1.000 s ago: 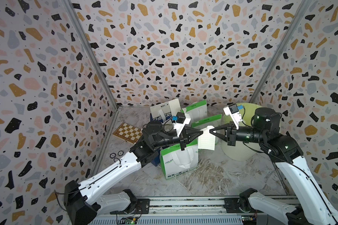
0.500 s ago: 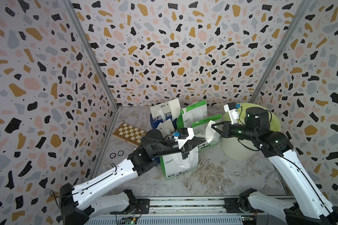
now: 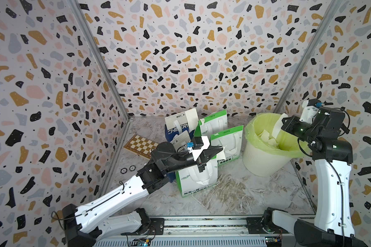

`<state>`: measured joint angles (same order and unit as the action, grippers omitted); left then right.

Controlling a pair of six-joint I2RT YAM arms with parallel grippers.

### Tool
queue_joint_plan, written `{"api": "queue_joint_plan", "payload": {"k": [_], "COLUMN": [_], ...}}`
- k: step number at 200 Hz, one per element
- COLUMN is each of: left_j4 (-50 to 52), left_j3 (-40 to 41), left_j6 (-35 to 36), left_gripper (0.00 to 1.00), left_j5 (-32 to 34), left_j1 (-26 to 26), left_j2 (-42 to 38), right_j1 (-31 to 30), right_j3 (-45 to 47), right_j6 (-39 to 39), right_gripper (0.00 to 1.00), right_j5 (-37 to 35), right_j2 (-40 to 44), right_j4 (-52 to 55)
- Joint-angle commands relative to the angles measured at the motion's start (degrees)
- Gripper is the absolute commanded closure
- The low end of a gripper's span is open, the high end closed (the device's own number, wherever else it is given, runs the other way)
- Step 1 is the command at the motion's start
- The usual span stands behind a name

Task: Shred takeout receipts and throw away
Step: Shred the takeout receipt, then place the takeout receipt in the trash bin.

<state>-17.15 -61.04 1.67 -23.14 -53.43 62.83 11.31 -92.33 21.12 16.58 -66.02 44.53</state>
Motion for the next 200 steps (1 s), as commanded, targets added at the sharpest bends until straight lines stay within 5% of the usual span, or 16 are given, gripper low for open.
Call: {"api": "queue_joint_plan", "payload": {"k": [1, 11, 18, 51, 112, 166, 200], "left_j4": [-1.21, -1.70, -1.86, -1.91, -1.98, 3.43, 4.29], "left_j3": [-5.80, -7.54, -8.67, -12.17, -17.49, -31.56, -37.74], "left_j6": [-2.84, -3.91, -4.56, -8.16, -16.86, -26.13, -32.39], "left_gripper": [1.00, 1.00, 1.00, 1.00, 1.00, 1.00, 1.00], "left_j5": [0.16, 0.07, 0.30, 1.54, 1.28, 3.36, -0.90], "left_j1": [-0.01, -0.08, -0.02, 0.13, 0.41, 0.89, 1.11], "left_j2": [4.03, 6.06, 7.22, 11.16, 18.43, 31.41, 38.90], "right_j1": [2.31, 3.33, 3.45, 3.45, 2.41, 2.31, 2.27], "right_j3": [4.06, 6.01, 6.50, 5.87, 7.30, 12.86, 12.17], "right_j6": [-1.71, -2.34, -3.24, -4.81, -4.33, -1.56, 0.68], "right_gripper": [0.93, 0.62, 0.48, 0.28, 0.22, 0.21, 0.22], "right_j5": [-2.48, 0.28, 2.31, 5.63, 16.21, 22.04, 27.42], "right_j2": [1.13, 1.18, 0.85, -0.01, -0.33, 2.15, 5.52], "right_j4": [0.99, 0.69, 1.04, 1.57, -0.94, -3.38, -8.83]}}
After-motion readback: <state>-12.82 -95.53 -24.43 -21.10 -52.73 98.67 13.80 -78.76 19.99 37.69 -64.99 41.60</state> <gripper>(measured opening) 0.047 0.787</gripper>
